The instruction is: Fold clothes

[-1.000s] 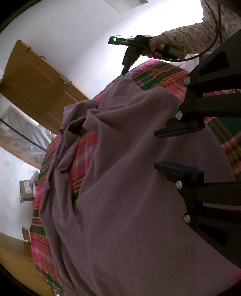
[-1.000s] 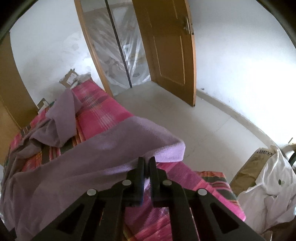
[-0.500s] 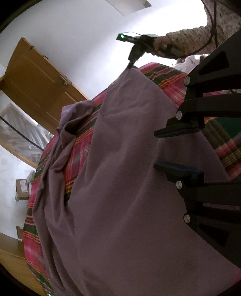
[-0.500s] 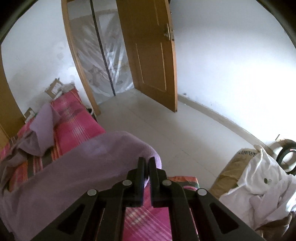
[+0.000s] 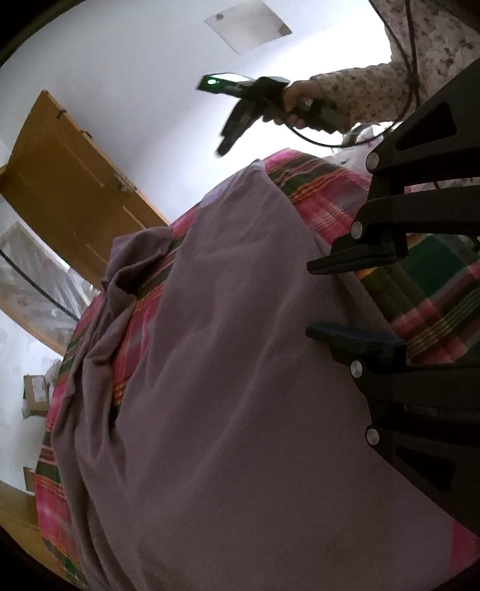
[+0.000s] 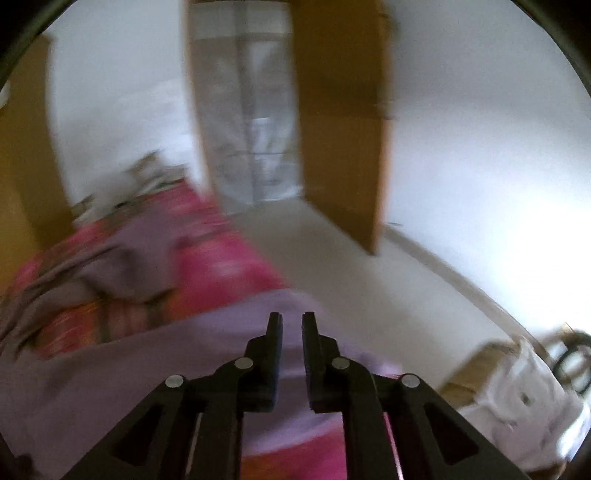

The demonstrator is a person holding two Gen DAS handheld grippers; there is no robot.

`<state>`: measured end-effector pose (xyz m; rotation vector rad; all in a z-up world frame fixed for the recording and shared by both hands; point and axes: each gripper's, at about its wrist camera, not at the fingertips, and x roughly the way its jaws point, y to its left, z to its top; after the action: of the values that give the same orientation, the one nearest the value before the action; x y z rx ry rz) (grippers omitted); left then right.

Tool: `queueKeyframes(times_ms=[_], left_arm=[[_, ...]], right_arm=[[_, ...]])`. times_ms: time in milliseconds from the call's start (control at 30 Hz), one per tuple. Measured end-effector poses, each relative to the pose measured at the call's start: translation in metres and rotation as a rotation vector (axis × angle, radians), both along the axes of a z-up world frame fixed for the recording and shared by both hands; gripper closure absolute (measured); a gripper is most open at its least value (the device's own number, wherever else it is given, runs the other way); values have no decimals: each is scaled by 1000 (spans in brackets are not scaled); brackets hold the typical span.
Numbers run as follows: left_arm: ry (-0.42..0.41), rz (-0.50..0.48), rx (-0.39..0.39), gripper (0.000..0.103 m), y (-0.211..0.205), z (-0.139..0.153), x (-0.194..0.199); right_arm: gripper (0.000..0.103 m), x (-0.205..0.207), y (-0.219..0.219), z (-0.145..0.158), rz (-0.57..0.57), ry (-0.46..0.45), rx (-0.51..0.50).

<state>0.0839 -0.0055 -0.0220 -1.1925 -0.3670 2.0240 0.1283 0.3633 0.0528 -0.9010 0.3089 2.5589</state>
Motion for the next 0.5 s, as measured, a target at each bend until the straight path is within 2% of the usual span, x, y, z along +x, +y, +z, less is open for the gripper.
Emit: queueKeyframes(times_ms=[100, 167, 233, 333, 400, 500], left_arm=[[-7, -26, 10, 75, 0, -1, 4], [-15, -32, 26, 75, -3, -2, 6], [-30, -30, 47, 75, -9, -3, 6], [-12, 13, 30, 75, -22, 1, 4], [15, 67, 24, 75, -39, 9, 1], [70, 193, 18, 75, -76, 27, -10]], right_arm=[[78, -34, -42, -8, 221, -44, -48], [78, -55, -71, -20, 352, -99, -70], [78, -73, -92, -32, 417, -152, -69], [78, -90, -110, -41, 439, -213, -49], [78, -98, -119, -37, 453, -223, -39], [78, -109, -139, -10, 512, -177, -2]])
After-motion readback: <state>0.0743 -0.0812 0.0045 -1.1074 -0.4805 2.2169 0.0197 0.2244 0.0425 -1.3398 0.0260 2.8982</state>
